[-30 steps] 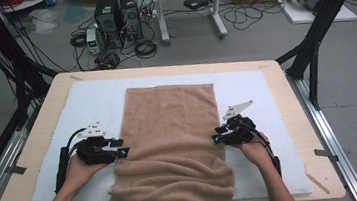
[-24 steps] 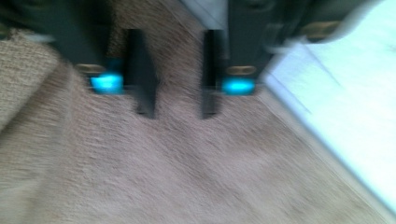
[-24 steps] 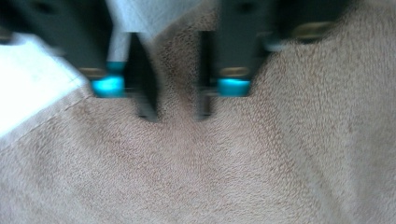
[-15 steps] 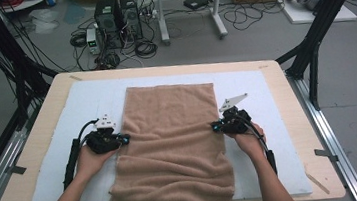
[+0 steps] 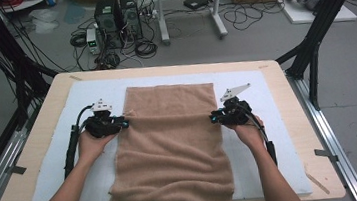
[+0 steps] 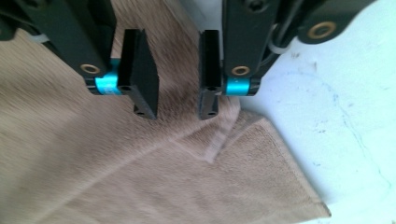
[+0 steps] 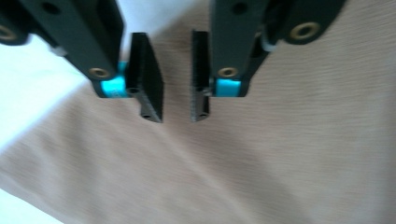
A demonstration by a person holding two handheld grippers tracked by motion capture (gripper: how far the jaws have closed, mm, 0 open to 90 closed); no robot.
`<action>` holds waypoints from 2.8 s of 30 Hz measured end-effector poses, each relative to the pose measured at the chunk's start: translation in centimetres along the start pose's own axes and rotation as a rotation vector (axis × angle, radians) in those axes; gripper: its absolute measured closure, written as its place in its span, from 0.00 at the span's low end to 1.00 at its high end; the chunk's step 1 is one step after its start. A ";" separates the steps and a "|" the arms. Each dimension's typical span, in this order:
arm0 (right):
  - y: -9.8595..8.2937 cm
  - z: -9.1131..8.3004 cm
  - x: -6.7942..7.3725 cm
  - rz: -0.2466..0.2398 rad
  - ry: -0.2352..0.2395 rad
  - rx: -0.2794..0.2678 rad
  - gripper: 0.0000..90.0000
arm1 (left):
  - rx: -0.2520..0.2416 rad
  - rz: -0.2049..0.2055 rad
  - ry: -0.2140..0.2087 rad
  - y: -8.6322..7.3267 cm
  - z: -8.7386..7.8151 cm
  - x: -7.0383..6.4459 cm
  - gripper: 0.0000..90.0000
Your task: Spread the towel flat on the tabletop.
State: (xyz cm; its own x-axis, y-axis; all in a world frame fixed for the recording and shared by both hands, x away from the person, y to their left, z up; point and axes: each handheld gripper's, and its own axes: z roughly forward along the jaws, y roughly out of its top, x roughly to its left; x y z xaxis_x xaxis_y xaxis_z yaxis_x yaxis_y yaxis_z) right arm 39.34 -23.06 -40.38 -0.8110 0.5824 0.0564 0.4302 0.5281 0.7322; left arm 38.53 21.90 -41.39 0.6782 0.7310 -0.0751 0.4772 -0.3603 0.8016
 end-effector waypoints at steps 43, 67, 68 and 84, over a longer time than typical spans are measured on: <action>-0.9 -2.5 3.5 -0.067 -0.024 -0.040 0.64 | -0.071 0.086 -0.056 -0.4 -4.6 -2.2 0.63; -4.0 1.3 5.8 -0.099 0.133 0.011 0.57 | 0.015 0.181 -0.243 -3.4 0.0 -4.6 0.63; -4.0 1.1 5.8 -0.109 0.132 0.014 0.57 | 0.009 0.191 -0.252 -3.4 -0.1 -4.8 0.63; -4.5 0.6 5.0 -0.128 0.153 0.025 0.55 | 0.072 0.253 -0.360 -3.2 0.6 -3.2 0.57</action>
State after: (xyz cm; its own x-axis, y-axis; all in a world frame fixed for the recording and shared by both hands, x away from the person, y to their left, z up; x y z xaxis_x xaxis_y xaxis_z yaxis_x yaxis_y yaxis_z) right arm 33.59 -22.12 -43.80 -0.9095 0.4101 0.0680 0.3281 0.6077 0.7232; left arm 35.21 20.39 -44.02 0.9241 0.3704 -0.0938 0.2998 -0.5509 0.7788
